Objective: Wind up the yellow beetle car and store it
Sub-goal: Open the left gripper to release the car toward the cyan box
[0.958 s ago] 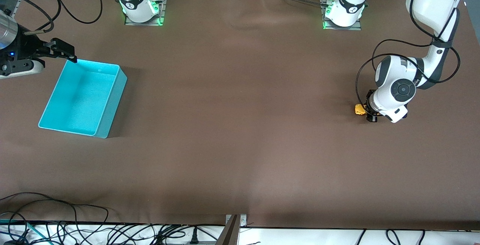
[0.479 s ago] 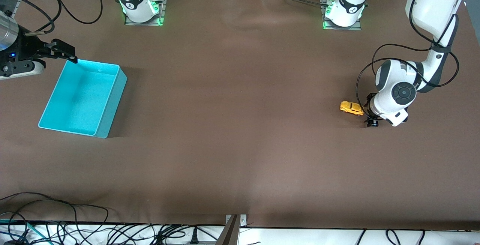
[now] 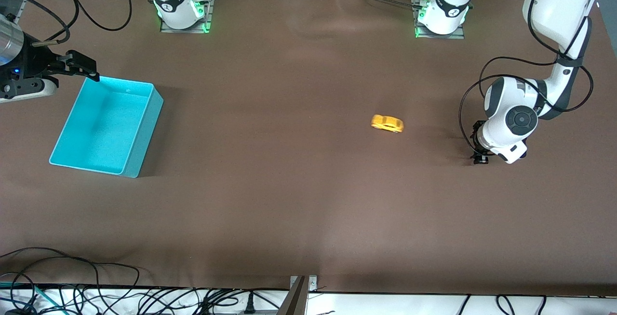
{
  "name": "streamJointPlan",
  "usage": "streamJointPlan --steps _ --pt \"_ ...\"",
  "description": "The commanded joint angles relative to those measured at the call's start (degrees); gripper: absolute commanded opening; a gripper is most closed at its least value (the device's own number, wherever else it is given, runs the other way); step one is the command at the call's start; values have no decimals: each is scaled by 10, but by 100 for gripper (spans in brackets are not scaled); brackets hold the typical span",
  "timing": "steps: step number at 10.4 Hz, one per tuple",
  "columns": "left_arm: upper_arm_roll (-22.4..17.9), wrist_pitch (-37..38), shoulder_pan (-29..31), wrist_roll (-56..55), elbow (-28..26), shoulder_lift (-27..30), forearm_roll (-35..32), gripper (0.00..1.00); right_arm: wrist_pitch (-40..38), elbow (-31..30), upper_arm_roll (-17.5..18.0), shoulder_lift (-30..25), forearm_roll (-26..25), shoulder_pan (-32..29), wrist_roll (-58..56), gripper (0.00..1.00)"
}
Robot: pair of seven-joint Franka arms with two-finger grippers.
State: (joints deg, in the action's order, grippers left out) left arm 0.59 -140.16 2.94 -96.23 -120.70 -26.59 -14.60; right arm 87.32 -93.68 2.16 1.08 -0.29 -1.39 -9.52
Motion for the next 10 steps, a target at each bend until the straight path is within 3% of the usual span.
streamJointPlan --steps 1,10 --pt "0 30 2 11 0 22 -3 76 -8 3 -1 -1 -5 1 5 100" --pt "2 38 1 11 8 21 -1 76 -6 9 0 -1 -8 4 5 100"
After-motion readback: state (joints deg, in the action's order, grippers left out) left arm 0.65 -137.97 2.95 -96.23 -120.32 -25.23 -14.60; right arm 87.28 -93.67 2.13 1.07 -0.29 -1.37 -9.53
